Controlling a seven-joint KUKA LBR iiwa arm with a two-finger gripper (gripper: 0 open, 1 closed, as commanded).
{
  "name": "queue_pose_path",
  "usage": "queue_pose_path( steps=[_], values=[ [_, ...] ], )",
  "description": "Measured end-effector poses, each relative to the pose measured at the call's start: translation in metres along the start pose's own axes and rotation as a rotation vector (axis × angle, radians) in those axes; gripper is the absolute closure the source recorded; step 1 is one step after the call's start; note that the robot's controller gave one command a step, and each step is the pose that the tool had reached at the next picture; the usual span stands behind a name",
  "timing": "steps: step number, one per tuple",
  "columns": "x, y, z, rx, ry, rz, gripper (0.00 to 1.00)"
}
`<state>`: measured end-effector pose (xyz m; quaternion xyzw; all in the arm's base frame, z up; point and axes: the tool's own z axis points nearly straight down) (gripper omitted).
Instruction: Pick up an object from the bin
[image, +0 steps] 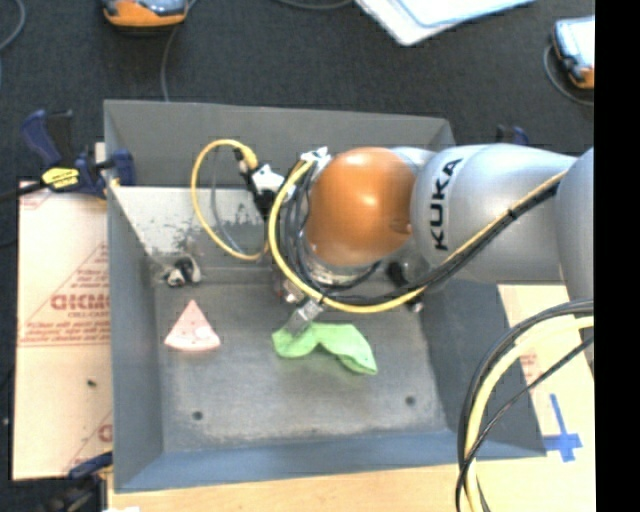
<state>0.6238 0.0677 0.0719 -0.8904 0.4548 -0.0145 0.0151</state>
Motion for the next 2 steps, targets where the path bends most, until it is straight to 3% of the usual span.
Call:
queue_pose_path(
  steps=[1, 2],
  values=[
    [-0.011, 0.008, -0.001, -0.007, -0.003, -0.237, 1.00],
    [-0.023, -0.008, -0.125, 0.002, 0.002, -0.238, 1.00]
  ],
)
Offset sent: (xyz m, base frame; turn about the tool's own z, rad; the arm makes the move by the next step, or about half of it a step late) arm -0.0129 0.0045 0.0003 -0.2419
